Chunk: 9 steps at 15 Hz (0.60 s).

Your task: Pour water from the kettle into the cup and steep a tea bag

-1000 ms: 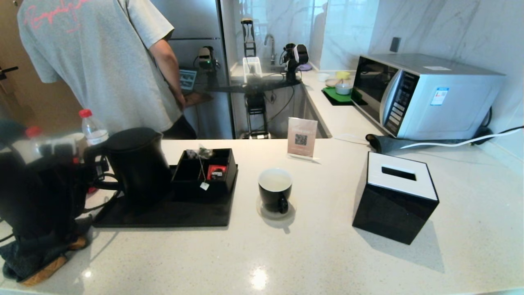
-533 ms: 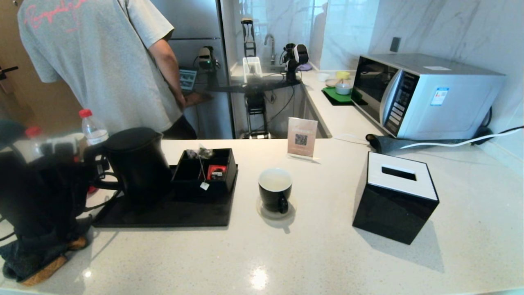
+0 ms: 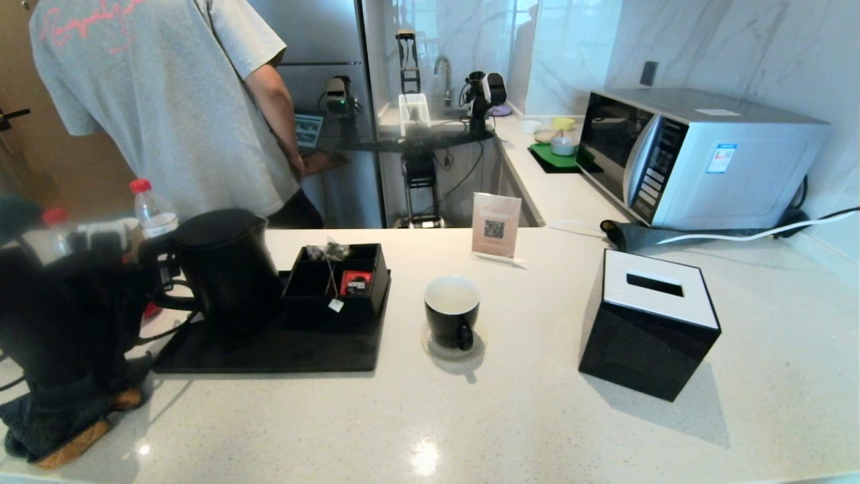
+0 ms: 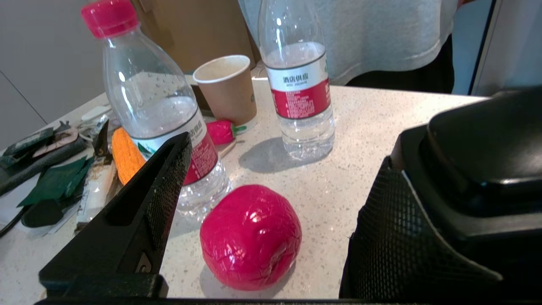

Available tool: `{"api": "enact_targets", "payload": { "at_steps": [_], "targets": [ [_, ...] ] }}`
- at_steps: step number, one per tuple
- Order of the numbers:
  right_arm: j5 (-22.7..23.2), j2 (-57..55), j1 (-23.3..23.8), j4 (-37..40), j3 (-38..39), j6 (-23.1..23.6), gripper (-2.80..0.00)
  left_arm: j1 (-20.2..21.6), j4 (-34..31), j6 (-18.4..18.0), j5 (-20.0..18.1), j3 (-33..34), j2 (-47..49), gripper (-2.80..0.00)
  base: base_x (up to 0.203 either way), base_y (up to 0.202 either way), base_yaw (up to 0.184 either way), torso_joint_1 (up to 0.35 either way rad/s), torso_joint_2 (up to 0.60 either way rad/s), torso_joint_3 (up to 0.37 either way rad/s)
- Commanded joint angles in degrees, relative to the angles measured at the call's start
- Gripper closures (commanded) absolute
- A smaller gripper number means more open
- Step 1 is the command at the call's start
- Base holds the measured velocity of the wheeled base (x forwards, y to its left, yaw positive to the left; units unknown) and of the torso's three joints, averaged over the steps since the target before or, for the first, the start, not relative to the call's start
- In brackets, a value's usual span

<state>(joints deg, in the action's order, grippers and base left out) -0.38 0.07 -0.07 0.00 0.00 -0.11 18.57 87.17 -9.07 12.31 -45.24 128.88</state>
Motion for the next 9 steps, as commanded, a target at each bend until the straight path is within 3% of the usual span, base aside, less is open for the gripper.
{"api": "enact_targets", "payload": {
  "at_steps": [1, 9],
  "targets": [
    [0.03, -0.07, -0.01, 0.00, 0.00, 0.00, 0.00, -0.02, 2.78, -0.07, -0.01, -0.64, 0.06, -2.80, 0.000, 0.000, 0.000, 0.000, 0.00, 0.000],
    [0.03, -0.07, -0.01, 0.00, 0.00, -0.03, 0.00, -0.02, 2.78, -0.07, -0.10, -2.57, -0.03, -2.80, 0.000, 0.000, 0.000, 0.000, 0.00, 0.000]
  ]
}}
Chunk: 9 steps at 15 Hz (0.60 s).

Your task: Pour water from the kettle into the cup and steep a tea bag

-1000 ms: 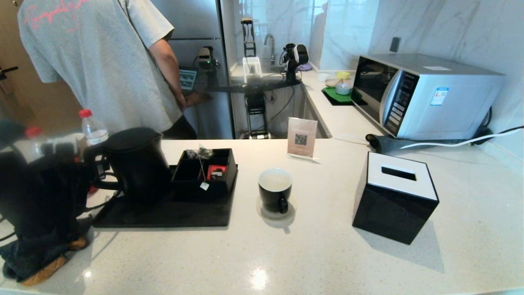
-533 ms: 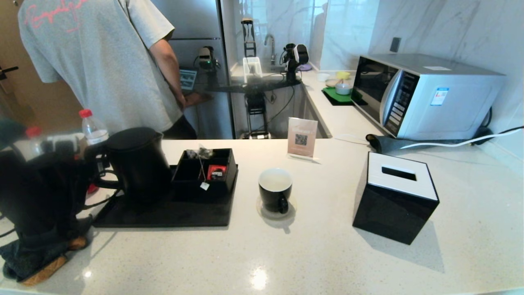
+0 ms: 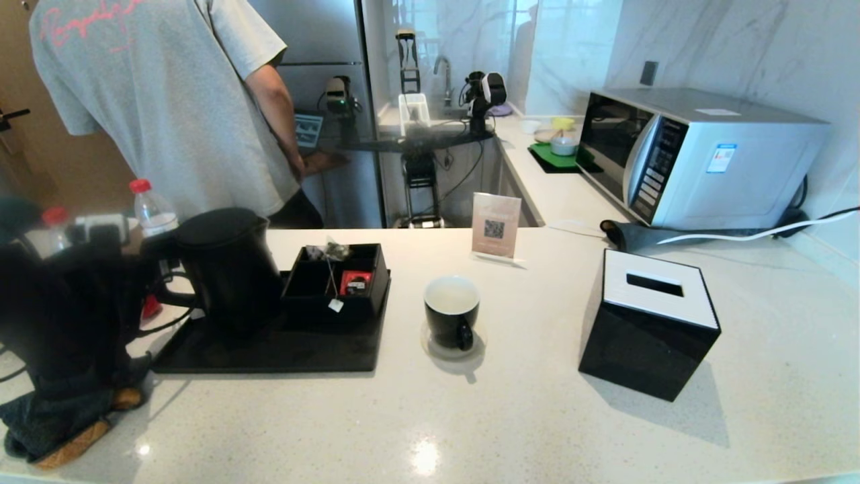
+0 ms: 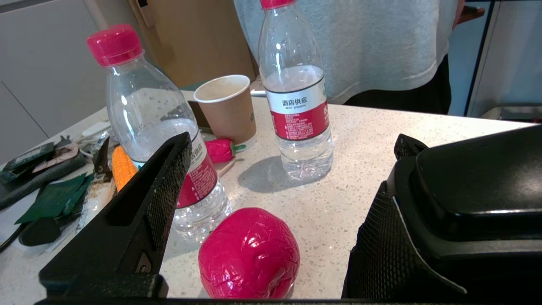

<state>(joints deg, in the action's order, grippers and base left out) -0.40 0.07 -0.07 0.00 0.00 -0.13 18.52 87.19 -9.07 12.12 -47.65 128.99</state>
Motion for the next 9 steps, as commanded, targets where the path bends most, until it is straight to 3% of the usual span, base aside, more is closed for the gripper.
{"api": "enact_targets", "payload": {
  "at_steps": [1, 5, 6, 9],
  "targets": [
    [0.05, -0.07, -0.01, 0.00, 0.00, -0.03, 0.00, 0.03, 2.77, -0.16, 0.10, -0.25, -0.05, -2.80, 0.000, 0.000, 0.000, 0.000, 0.00, 0.000],
    [0.05, -0.07, -0.01, 0.00, 0.00, 0.01, 0.00, -0.41, 2.77, -0.68, 0.01, -0.25, 0.05, -2.80, 0.000, 0.000, 0.000, 0.000, 0.00, 0.000],
    [0.05, -0.07, -0.01, 0.00, 0.00, -0.04, 0.00, -0.47, 2.77, -0.77, 0.01, -0.25, 0.21, 0.00, 0.000, 0.000, 0.000, 0.000, 0.00, 0.000],
    [0.05, -0.07, -0.01, 0.00, 0.00, 0.01, 0.00, -0.87, 2.77, -0.77, 0.03, -0.32, 0.22, 0.00, 0.000, 0.000, 0.000, 0.000, 0.00, 0.000]
  ]
}}
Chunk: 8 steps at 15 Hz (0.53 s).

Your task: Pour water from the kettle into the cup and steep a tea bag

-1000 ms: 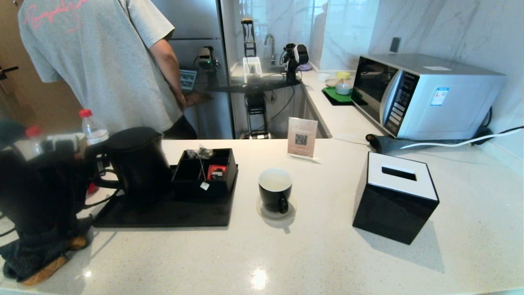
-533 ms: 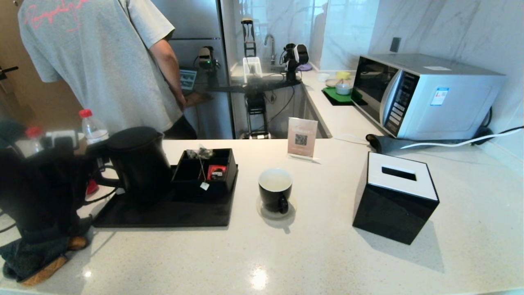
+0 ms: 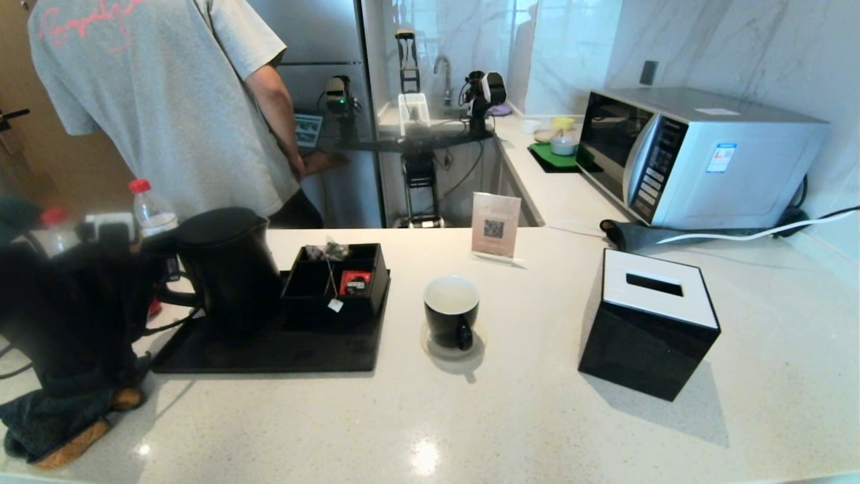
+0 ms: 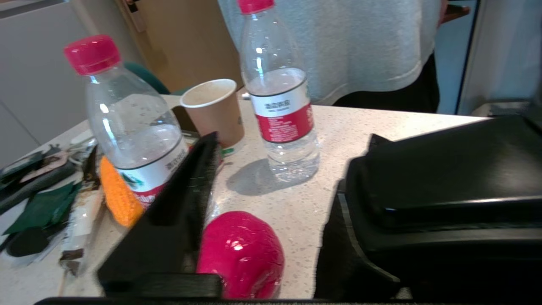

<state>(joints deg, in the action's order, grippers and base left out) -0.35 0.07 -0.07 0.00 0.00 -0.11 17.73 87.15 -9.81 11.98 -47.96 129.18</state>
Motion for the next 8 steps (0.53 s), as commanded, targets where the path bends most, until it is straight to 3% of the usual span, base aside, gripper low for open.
{"api": "enact_targets", "payload": {
  "at_steps": [1, 8],
  "targets": [
    [0.00, -0.07, -0.01, 0.00, 0.00, -0.06, 0.00, -0.32, 2.80, -0.03, 0.23, -0.03, 0.02, 0.00, 0.000, 0.000, 0.000, 0.000, 0.00, 0.000],
    [-0.05, -0.07, -0.01, 0.00, 0.00, -0.07, 0.00, -0.76, 2.80, 0.23, 0.32, 0.10, 0.02, 0.00, 0.000, 0.000, 0.000, 0.000, 0.00, 0.000]
  ]
}}
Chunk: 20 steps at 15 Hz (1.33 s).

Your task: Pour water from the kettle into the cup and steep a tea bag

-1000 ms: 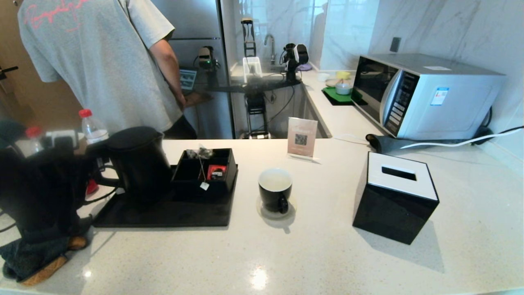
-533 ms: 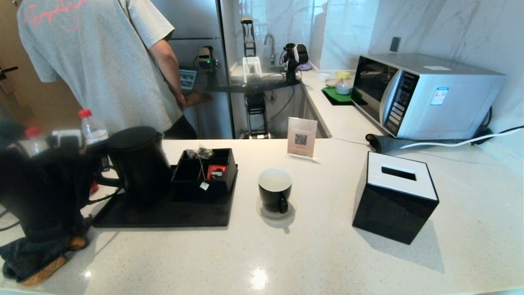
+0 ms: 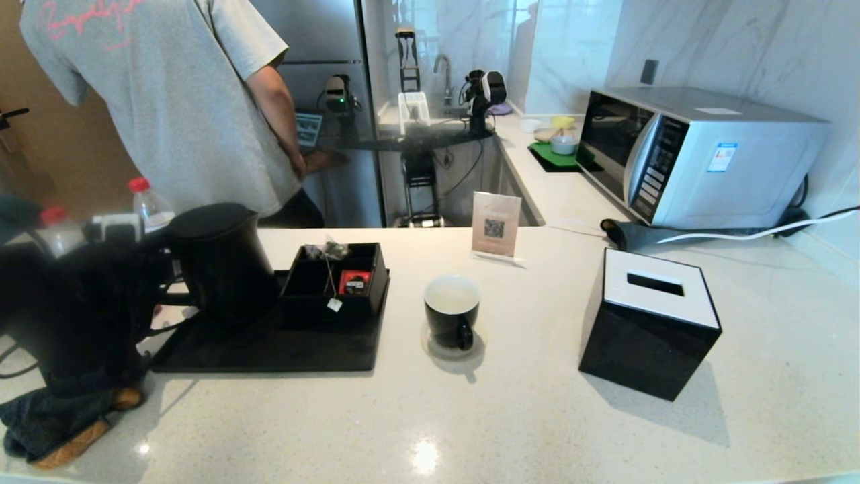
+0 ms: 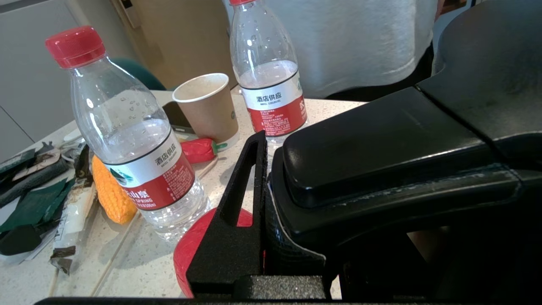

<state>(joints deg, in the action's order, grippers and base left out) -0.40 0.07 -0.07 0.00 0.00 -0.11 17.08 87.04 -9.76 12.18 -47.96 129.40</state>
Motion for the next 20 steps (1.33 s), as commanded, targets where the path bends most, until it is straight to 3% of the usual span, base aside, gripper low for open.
{"api": "enact_targets", "payload": {
  "at_steps": [1, 14, 20],
  "targets": [
    [0.01, -0.07, -0.01, 0.00, 0.00, -0.04, 0.00, -0.12, 2.91, 0.18, 0.13, 0.15, -0.24, 0.00, 0.000, 0.000, 0.000, 0.000, 0.00, 0.000],
    [0.05, -0.07, -0.01, 0.00, 0.00, 0.02, 0.00, -0.12, 2.91, 3.47, 0.21, 1.85, -6.11, 0.00, 0.000, 0.000, 0.000, 0.000, 0.00, 0.000],
    [0.05, -0.07, -0.01, 0.00, 0.00, 0.02, 0.00, 0.06, 2.91, 4.58, 0.13, 9.06, -12.81, 0.00, 0.000, 0.000, 0.000, 0.000, 0.00, 0.000]
  ]
}}
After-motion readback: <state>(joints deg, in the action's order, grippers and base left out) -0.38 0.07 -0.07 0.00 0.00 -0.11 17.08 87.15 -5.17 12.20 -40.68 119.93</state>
